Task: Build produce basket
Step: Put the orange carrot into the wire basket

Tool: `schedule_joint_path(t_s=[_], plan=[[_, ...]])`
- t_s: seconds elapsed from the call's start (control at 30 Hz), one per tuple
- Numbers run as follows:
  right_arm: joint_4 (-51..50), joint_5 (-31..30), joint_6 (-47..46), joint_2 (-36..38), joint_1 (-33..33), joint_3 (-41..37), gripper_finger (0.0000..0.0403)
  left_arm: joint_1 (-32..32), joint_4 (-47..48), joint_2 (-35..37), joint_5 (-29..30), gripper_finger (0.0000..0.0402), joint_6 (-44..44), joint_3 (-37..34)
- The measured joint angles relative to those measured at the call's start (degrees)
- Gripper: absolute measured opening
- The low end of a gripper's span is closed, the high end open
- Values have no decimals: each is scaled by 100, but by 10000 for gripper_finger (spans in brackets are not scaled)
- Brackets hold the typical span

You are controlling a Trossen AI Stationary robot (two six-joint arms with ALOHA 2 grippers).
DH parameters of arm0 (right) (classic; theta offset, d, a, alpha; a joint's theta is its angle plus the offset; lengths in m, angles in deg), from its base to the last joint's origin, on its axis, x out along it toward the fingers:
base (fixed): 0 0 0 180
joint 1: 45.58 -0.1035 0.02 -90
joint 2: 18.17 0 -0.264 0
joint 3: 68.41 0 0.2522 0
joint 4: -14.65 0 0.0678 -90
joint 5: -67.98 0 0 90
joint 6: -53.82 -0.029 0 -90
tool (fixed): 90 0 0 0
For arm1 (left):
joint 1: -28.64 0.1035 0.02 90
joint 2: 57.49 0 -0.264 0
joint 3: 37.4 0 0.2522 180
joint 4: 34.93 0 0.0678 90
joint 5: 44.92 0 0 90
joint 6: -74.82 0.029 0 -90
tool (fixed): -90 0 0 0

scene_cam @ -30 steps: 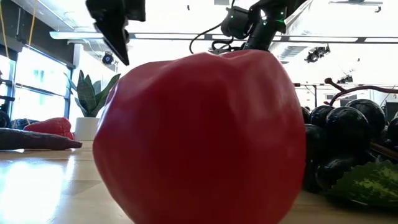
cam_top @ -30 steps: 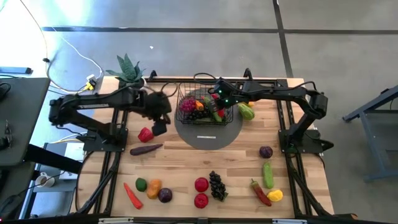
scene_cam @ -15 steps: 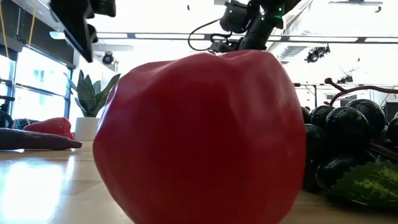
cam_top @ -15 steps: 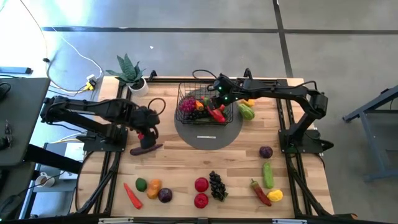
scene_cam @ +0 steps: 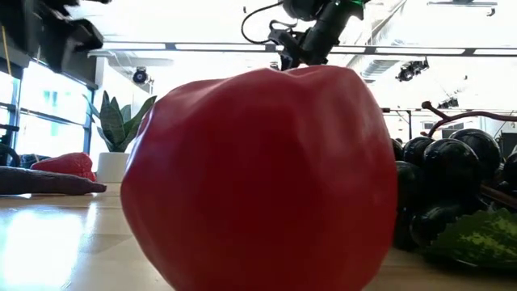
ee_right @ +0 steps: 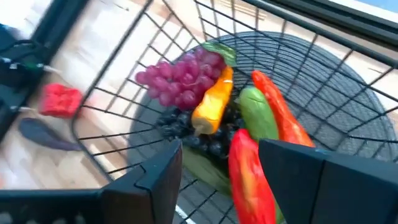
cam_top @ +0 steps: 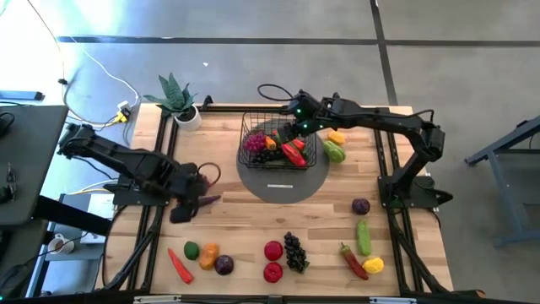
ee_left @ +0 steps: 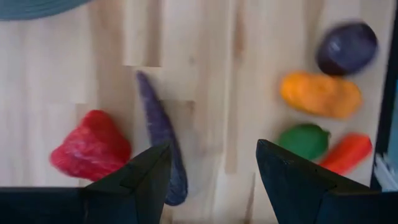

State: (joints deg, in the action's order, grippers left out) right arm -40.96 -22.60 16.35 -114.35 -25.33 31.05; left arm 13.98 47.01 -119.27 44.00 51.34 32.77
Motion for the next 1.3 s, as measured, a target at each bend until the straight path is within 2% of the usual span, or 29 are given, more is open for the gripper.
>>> schedule_joint_path(t_s=[0.17, 0.33, 0.47, 0.63, 0.87, 1.07, 1.3], plan=[[-215, 131, 36, 0, -36, 302, 195, -911, -35, 0, 262, 223, 111, 0], [-644, 151, 330, 0, -149, 694, 195, -1746, -150, -20, 402, 223, -317, 0], [-1188, 151, 474, 0, -279, 1018, 195, -2397, -524, -129, 234, 223, -781, 0], [-1602, 149, 774, 4, -441, 1351, 195, -3127, -1229, -399, 262, 223, -700, 0], [-1630, 148, 867, 4, -581, 1488, 195, -3619, -1626, -1138, 300, 223, -784, 0], [-1774, 146, 903, 4, -597, 1488, 195, -3848, -2055, -1734, -57, 223, -956, 0], [-1837, 146, 903, 4, -597, 1488, 195, -4070, -2536, -2253, -39, 223, -950, 0]])
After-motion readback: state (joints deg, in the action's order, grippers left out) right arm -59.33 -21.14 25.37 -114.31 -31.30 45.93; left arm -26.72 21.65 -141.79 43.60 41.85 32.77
